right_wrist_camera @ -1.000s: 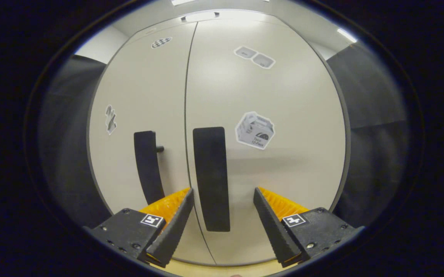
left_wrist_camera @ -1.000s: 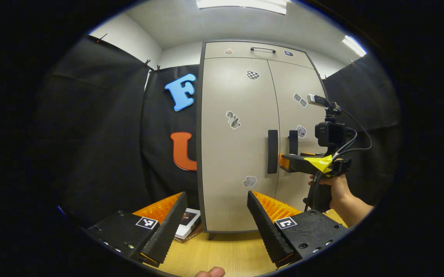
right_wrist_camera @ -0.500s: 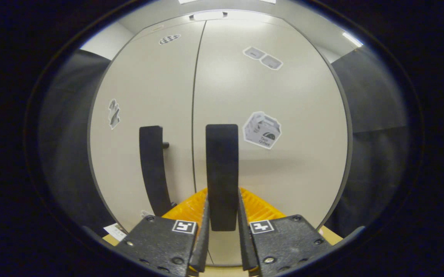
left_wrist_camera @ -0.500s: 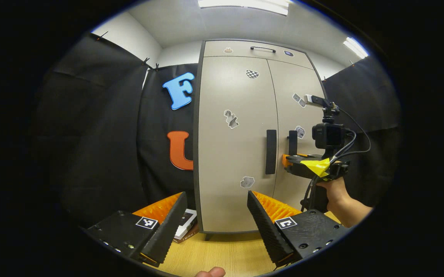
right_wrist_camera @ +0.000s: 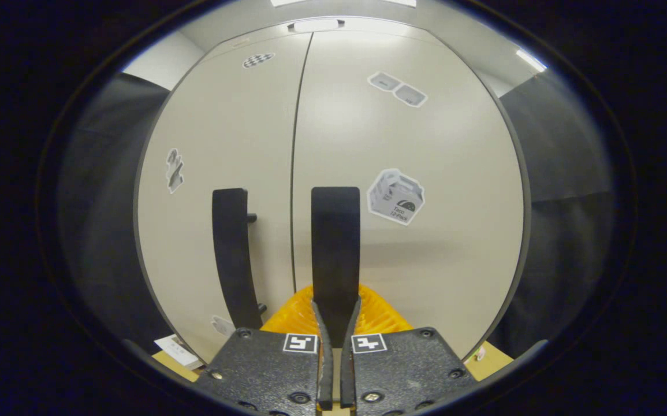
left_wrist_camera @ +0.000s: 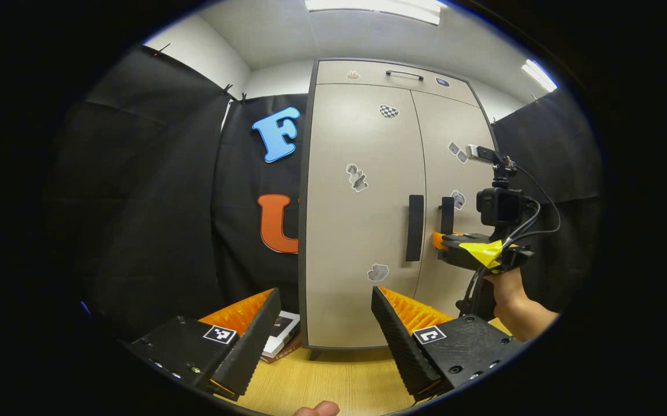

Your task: Open the right door of the double-door shoe cabinet with the right hand, and open the left door with the left hand.

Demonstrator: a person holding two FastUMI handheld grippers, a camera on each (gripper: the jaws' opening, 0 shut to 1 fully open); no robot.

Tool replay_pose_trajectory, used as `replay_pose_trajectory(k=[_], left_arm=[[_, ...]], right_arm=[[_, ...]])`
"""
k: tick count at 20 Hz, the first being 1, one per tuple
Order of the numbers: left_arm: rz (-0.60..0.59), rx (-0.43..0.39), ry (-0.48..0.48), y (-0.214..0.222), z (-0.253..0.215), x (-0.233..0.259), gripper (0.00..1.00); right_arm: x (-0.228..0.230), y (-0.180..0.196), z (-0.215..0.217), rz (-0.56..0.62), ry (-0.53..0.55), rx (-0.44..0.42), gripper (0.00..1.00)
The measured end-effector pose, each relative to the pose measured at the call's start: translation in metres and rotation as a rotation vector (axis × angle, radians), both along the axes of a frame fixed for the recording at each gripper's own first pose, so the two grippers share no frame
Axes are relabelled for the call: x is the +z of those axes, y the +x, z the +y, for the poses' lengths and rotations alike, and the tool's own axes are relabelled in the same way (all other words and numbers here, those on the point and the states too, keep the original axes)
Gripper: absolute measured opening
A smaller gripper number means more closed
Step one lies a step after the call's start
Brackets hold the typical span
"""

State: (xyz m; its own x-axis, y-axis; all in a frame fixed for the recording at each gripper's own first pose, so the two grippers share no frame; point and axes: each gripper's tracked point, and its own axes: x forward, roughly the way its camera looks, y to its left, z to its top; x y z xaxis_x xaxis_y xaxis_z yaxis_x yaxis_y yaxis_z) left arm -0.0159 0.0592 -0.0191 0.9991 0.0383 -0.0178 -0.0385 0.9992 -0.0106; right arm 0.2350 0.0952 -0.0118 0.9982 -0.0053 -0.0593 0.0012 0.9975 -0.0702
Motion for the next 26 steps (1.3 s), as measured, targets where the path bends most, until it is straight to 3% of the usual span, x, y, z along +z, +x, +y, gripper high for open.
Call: replay_pose_trajectory(k=[6, 12, 21, 26], left_arm=[[0.005, 0.002, -0.003, -0.001, -0.004, -0.002, 0.95], [0.009, -0.012, -0.002, -0.014, -0.035, 0.0, 0.95], [-0.022, -0.016, 0.013, -0.023, -0.092, 0.003, 0.95], [-0.037, -0.034, 0.02, -0.02, -0.118, 0.004, 0.95]], right_arm=[[0.0, -0.02, 0.002, 0.019, 0.006, 0.056, 0.08], [0.004, -0.073, -0.014, 0.044, 0.017, 0.15, 0.07], [0.011, -0.152, -0.07, 0.045, 0.016, 0.215, 0.08], [0.015, -0.181, -0.113, 0.04, 0.006, 0.206, 0.08]])
